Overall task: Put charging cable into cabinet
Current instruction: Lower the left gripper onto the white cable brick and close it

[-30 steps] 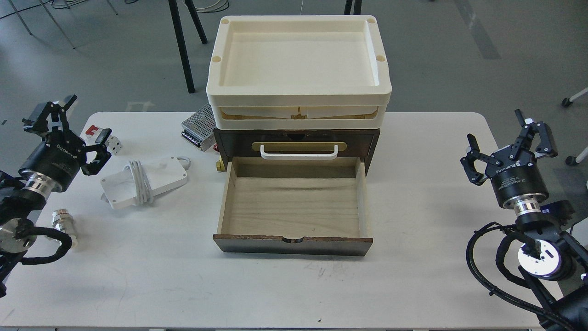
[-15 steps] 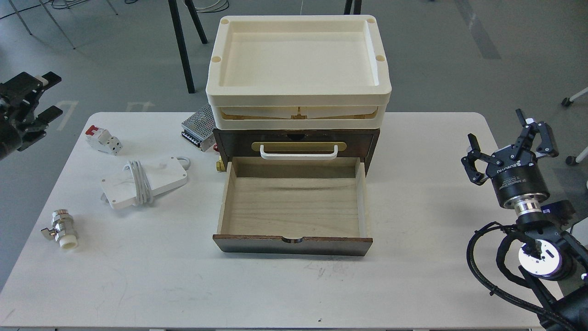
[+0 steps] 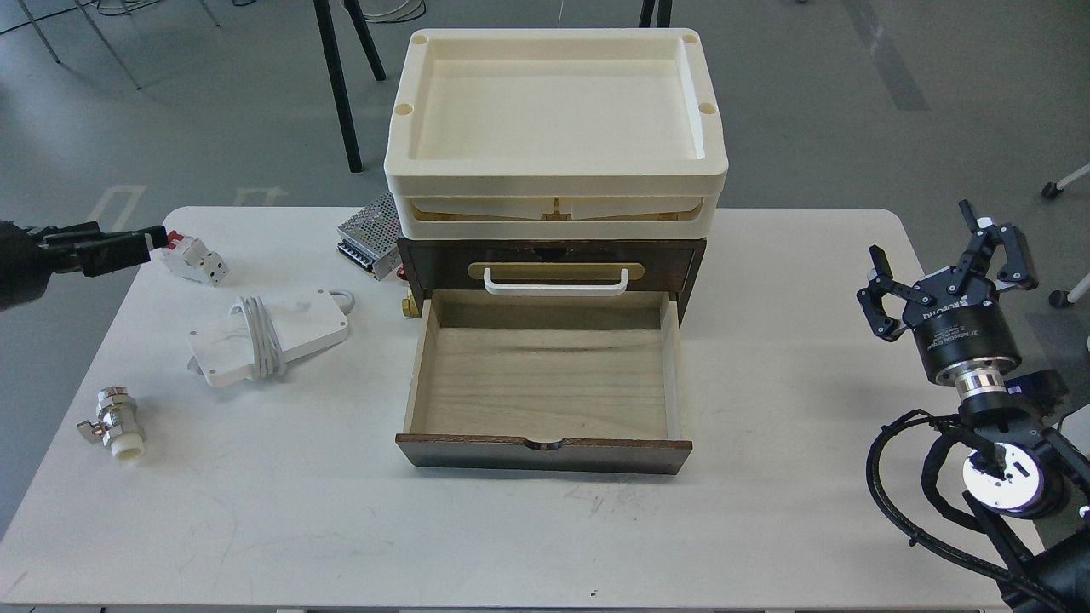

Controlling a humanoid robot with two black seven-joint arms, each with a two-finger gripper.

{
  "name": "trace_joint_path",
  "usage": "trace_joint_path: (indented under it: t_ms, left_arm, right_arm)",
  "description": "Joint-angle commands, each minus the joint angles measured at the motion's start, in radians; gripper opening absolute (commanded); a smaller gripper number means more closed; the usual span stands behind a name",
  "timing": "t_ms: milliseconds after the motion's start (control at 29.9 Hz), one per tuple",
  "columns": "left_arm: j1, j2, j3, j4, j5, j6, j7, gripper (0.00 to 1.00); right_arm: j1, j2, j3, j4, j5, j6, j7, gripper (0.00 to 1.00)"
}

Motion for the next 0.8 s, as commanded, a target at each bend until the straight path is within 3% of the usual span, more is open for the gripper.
trace_joint_path:
  t_ms: [0,435,769]
  left_arm:
    - [-0.022,-0.033,0.072,-0.002,0.008,0.003,0.000,0.99]
    - [-0.013,-0.223,0.106,0.105,0.012,0.018,0.000,0.99]
    - [-0.011,-0.318,0.209,0.210,-0.003,0.138,0.000,0.99]
  right_arm:
    - [0.000,0.000,0.001,0.000,0.000,0.000,0.000,1.00]
    - [0.000,0.000,0.001,0.000,0.000,0.000,0.000,1.00]
    - [0.000,0.000,0.001,0.000,0.000,0.000,0.000,1.00]
